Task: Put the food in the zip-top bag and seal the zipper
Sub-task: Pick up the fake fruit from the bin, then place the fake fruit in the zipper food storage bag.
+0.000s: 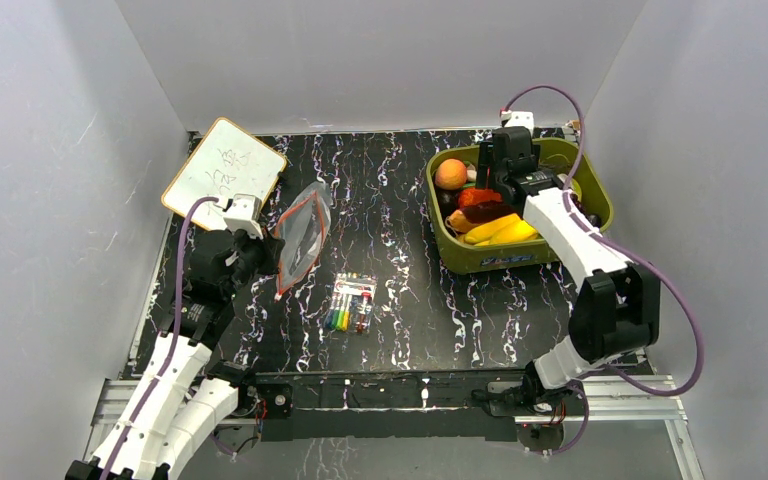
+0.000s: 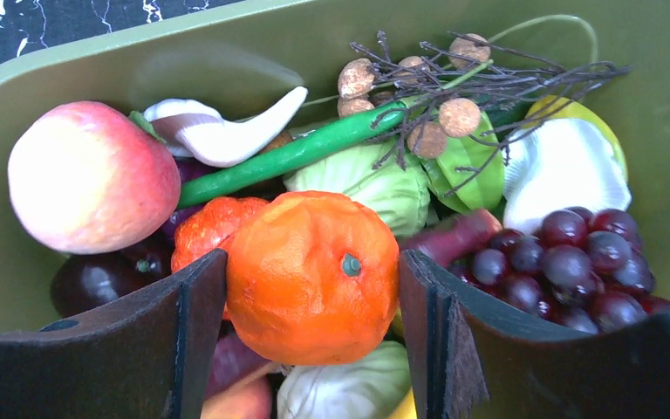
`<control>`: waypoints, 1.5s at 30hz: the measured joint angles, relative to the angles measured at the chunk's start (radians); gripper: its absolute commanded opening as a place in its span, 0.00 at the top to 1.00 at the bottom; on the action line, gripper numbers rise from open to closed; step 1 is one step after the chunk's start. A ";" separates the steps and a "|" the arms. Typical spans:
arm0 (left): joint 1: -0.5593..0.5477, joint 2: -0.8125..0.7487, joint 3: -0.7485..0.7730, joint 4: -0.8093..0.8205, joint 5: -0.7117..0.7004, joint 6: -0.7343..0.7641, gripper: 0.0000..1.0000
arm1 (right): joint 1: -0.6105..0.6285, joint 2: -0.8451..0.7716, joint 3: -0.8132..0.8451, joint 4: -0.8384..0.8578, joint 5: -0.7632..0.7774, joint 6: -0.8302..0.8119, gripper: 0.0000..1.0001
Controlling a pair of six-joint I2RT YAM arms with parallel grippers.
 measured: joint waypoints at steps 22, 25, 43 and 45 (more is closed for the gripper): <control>0.000 0.029 -0.013 0.003 -0.003 -0.038 1.00 | 0.056 -0.343 -0.002 -0.081 -0.351 0.042 0.59; 0.000 0.038 -0.013 0.014 -0.003 -0.071 1.00 | 0.087 -0.373 -0.002 -0.080 -0.414 0.075 0.59; 0.000 0.100 -0.014 0.033 0.022 -0.148 1.00 | 0.501 -0.354 -0.093 0.151 -0.478 0.343 0.60; 0.000 0.096 -0.015 0.039 0.028 -0.147 1.00 | 0.570 -0.325 -0.097 0.190 -0.459 0.368 0.60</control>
